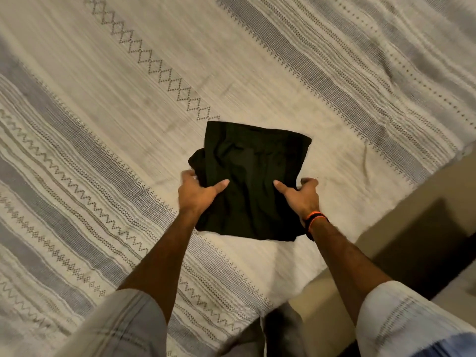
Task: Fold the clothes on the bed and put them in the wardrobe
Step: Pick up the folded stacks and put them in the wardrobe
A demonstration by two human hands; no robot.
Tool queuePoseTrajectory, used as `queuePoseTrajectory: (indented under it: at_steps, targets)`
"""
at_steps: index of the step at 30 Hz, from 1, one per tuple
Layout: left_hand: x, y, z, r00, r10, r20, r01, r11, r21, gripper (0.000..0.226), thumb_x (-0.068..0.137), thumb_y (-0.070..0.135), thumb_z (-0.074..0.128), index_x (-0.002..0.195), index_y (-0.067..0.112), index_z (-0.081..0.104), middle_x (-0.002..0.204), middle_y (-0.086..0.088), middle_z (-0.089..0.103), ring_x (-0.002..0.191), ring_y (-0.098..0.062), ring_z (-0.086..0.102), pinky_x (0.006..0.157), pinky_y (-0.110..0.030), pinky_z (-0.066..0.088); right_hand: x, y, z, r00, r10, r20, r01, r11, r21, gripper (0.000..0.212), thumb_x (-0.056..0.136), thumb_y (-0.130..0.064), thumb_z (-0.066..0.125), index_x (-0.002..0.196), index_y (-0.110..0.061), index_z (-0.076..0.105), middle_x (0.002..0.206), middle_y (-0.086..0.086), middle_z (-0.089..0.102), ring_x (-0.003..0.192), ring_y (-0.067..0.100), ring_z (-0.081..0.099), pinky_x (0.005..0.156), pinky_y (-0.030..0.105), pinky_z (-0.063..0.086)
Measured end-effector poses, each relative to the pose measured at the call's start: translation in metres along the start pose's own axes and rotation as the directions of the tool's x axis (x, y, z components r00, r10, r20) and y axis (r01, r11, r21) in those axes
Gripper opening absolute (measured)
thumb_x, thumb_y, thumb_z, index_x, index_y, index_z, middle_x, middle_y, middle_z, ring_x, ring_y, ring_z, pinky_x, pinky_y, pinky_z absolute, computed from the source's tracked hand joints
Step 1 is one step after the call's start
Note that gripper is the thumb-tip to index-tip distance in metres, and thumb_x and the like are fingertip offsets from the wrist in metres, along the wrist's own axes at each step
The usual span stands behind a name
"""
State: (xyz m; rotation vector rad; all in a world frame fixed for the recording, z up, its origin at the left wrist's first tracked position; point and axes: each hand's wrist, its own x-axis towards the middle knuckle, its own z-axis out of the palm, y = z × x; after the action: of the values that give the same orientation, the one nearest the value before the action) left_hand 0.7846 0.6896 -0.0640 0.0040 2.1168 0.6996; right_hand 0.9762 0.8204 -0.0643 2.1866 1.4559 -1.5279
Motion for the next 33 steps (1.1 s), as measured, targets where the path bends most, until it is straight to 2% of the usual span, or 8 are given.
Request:
queuePoseTrajectory:
  at_steps: [4,8,9,13,17,20,25,33]
  targets:
    - [-0.001,0.007,0.006,0.998,0.019,0.055,-0.021,0.999,0.028,0.068,0.083,0.036,0.076,0.139,0.014,0.043,0.138,-0.008,0.055,0.124,-0.031,0.054,0.102,-0.038,0.045,0.005,0.001,0.004,0.998,-0.026,0.060,0.026,1.000,-0.002,0.064,0.084,-0.044,0.073,0.134,-0.013,0.050,0.138,0.008,0.056,0.124,0.032,0.054,0.108,0.046,0.043]
    - [-0.007,0.008,0.003,0.990,0.112,-0.081,-0.091,0.969,0.229,0.050,0.090,0.033,0.068,0.131,0.010,0.053,0.128,-0.011,0.062,0.119,-0.033,0.057,0.099,-0.038,0.045,0.004,0.005,0.002,0.992,-0.085,0.089,0.081,0.996,0.042,0.059,0.091,-0.041,0.065,0.140,-0.016,0.045,0.145,0.006,0.050,0.129,0.032,0.050,0.111,0.049,0.039]
    - [-0.008,0.008,0.003,0.989,0.113,-0.092,-0.090,0.969,0.230,0.046,0.091,0.032,0.066,0.129,0.009,0.055,0.127,-0.012,0.062,0.118,-0.033,0.058,0.099,-0.039,0.045,0.004,0.007,0.003,0.989,-0.106,0.102,0.100,0.993,0.056,0.059,0.093,-0.040,0.063,0.143,-0.016,0.042,0.147,0.006,0.048,0.131,0.032,0.048,0.112,0.050,0.038]
    - [-0.015,0.012,0.005,0.999,0.038,0.032,-0.039,0.998,0.058,0.041,0.098,0.020,0.055,0.136,0.011,0.044,0.137,-0.013,0.052,0.127,-0.035,0.050,0.108,-0.044,0.041,-0.003,0.007,0.002,0.973,-0.208,0.099,0.202,0.977,0.070,0.059,0.096,-0.036,0.059,0.147,-0.017,0.038,0.149,0.004,0.046,0.134,0.030,0.046,0.113,0.052,0.037]
    - [-0.032,0.020,0.003,0.993,0.079,0.091,-0.078,0.997,-0.008,0.045,0.098,0.009,0.050,0.142,0.015,0.041,0.140,-0.011,0.051,0.129,-0.031,0.048,0.111,-0.047,0.040,-0.015,0.008,-0.006,0.963,-0.262,0.057,0.258,0.963,0.074,0.059,0.094,-0.037,0.057,0.147,-0.020,0.039,0.148,0.004,0.048,0.134,0.029,0.046,0.112,0.052,0.037]
    - [-0.056,0.029,0.001,0.983,0.141,0.117,-0.138,0.990,-0.033,0.046,0.097,0.005,0.048,0.142,0.014,0.044,0.138,-0.009,0.053,0.127,-0.028,0.050,0.111,-0.044,0.040,-0.029,0.009,-0.023,0.953,-0.304,0.008,0.300,0.945,0.130,0.049,0.096,-0.031,0.057,0.142,-0.020,0.047,0.141,0.002,0.055,0.129,0.026,0.051,0.111,0.050,0.039]
    - [-0.099,0.044,0.003,0.965,0.212,0.152,-0.206,0.977,-0.050,0.043,0.096,0.001,0.047,0.137,0.014,0.050,0.123,-0.003,0.057,0.117,-0.024,0.054,0.097,-0.033,0.044,-0.059,0.017,-0.060,0.940,-0.339,-0.030,0.339,0.923,0.184,0.043,0.097,-0.026,0.058,0.139,-0.019,0.051,0.135,0.001,0.059,0.122,0.024,0.055,0.108,0.047,0.042]
    - [-0.218,0.083,0.029,0.889,0.392,0.236,-0.377,0.920,-0.107,0.041,0.096,0.000,0.047,0.135,0.012,0.051,0.113,0.000,0.055,0.105,-0.020,0.055,0.093,-0.034,0.048,-0.128,0.064,-0.149,0.914,-0.339,-0.221,0.399,0.843,0.359,0.042,0.091,-0.033,0.062,0.132,-0.026,0.056,0.125,-0.004,0.065,0.115,0.021,0.060,0.104,0.048,0.047]
